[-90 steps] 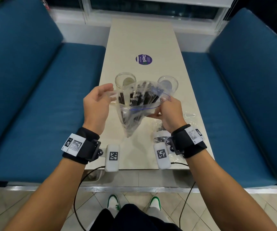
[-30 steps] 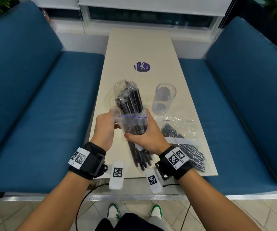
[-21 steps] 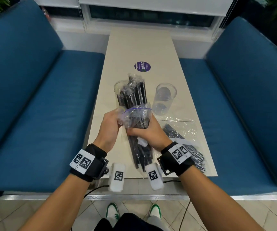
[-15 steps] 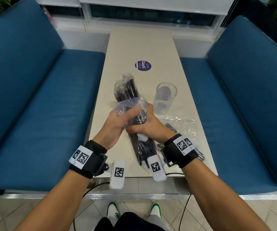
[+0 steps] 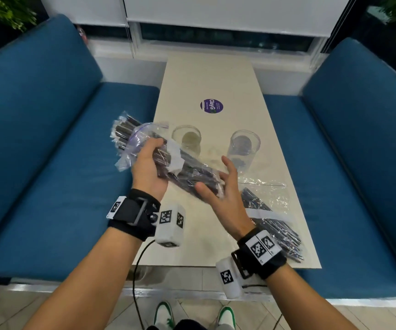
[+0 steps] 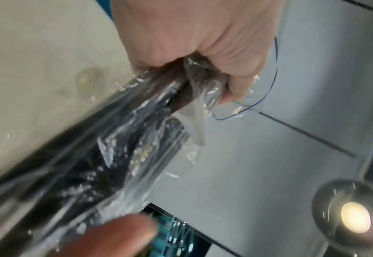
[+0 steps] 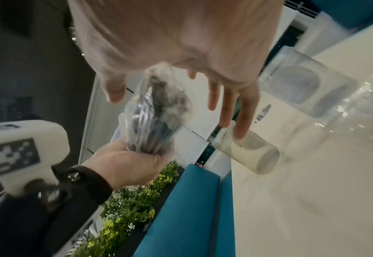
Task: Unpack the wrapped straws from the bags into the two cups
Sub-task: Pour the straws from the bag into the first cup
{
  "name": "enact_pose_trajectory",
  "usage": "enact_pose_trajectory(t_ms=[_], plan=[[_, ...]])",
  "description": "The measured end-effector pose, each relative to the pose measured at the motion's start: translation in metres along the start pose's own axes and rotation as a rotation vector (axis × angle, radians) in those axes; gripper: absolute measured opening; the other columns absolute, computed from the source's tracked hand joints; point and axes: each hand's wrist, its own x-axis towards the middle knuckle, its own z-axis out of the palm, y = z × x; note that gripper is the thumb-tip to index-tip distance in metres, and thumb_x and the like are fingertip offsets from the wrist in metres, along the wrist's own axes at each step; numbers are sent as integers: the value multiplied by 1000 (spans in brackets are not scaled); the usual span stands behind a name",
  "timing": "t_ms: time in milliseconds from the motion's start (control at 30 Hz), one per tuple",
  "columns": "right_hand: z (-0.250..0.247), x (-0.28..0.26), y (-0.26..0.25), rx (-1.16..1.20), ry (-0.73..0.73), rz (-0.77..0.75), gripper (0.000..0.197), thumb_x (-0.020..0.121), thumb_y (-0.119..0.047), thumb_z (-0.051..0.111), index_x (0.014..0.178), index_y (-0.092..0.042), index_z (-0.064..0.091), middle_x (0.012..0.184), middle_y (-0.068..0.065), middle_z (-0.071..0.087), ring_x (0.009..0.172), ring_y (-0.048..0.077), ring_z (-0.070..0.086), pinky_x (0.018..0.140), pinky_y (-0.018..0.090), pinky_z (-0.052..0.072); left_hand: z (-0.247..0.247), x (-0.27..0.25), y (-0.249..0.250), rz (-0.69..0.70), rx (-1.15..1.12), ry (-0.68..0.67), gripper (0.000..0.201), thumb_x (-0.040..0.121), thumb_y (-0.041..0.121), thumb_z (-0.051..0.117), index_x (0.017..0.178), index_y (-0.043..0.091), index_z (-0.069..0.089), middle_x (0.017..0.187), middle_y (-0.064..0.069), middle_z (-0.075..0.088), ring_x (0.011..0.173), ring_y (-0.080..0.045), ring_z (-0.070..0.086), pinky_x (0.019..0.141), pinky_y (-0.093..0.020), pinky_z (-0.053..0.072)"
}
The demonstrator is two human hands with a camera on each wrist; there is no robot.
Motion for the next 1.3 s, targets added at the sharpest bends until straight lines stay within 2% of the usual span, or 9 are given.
enact_pose_trajectory(t_ms=[167, 333, 500, 600, 667, 833, 967, 1067, 1300], plan=[[15, -1, 2, 29, 53, -125, 122, 67, -46, 95, 163, -30, 21, 149, -2, 58, 133, 16, 61, 105, 42, 56, 3, 2, -5, -126, -72, 14, 9, 91, 23, 69, 90, 18, 76, 104, -9, 76, 100, -31, 72, 105, -51, 53], [14, 25, -25, 399, 291, -267, 87, 81, -1, 85, 152, -25, 40, 154, 6, 47, 136, 22, 58, 109, 52, 52, 17, -14, -20, -281, -133, -51, 17, 96, 24, 65, 101, 11, 76, 99, -15, 78, 80, -31, 78, 71, -38, 65], [14, 44, -37, 483, 276, -321, 35, 85, 5, 77, 116, 2, 60, 117, 30, 67, 116, 52, 65, 102, 73, 47, 24, -15, -22, -436, -186, -101, 37, 96, 32, 69, 119, 5, 80, 122, -18, 78, 90, -31, 78, 69, -37, 66], [13, 53, -49, 497, 367, -312, 31, 83, 10, 76, 109, 9, 59, 102, 38, 66, 105, 56, 68, 97, 68, 53, 20, -6, -24, -491, -64, -109, 56, 86, 49, 82, 128, 13, 76, 133, -16, 74, 117, -30, 72, 95, -42, 62], [8, 65, -62, 495, 410, -342, 25, 79, 10, 77, 97, -4, 68, 93, 31, 69, 94, 49, 71, 90, 61, 58, 15, -2, -23, -496, 17, -175, 66, 81, 64, 82, 125, 15, 78, 134, -13, 74, 126, -32, 68, 109, -48, 54], [-18, 117, -84, 617, 474, -335, 28, 75, 11, 77, 93, -4, 62, 93, 21, 61, 89, 38, 61, 81, 48, 56, -11, 16, -22, -393, 201, -314, 98, 65, 71, 87, 143, 17, 64, 142, -15, 68, 131, -35, 67, 110, -53, 55], [-35, 160, -93, 597, 540, -308, 26, 74, 13, 73, 85, -8, 63, 75, 7, 66, 72, 25, 62, 70, 36, 55, -39, 48, -13, -150, 630, -302, 40, 97, 22, 76, 134, 13, 66, 131, -10, 75, 124, -31, 71, 105, -45, 56], [-42, 190, -88, 601, 585, -250, 28, 74, 14, 73, 90, -7, 62, 72, 3, 66, 67, 21, 62, 67, 32, 54, -44, 84, -13, 82, 991, -35, 33, 98, 5, 67, 130, 12, 62, 127, -6, 73, 117, -28, 69, 98, -42, 55], [-38, 231, -62, 535, 666, -87, 23, 70, 5, 76, 81, -12, 65, 69, 1, 68, 65, 21, 63, 62, 31, 54, -6, 149, -27, 284, 1386, -117, 154, 55, 69, 96, 170, 19, 7, 179, 0, 10, 164, -20, 10, 133, -47, 18]])
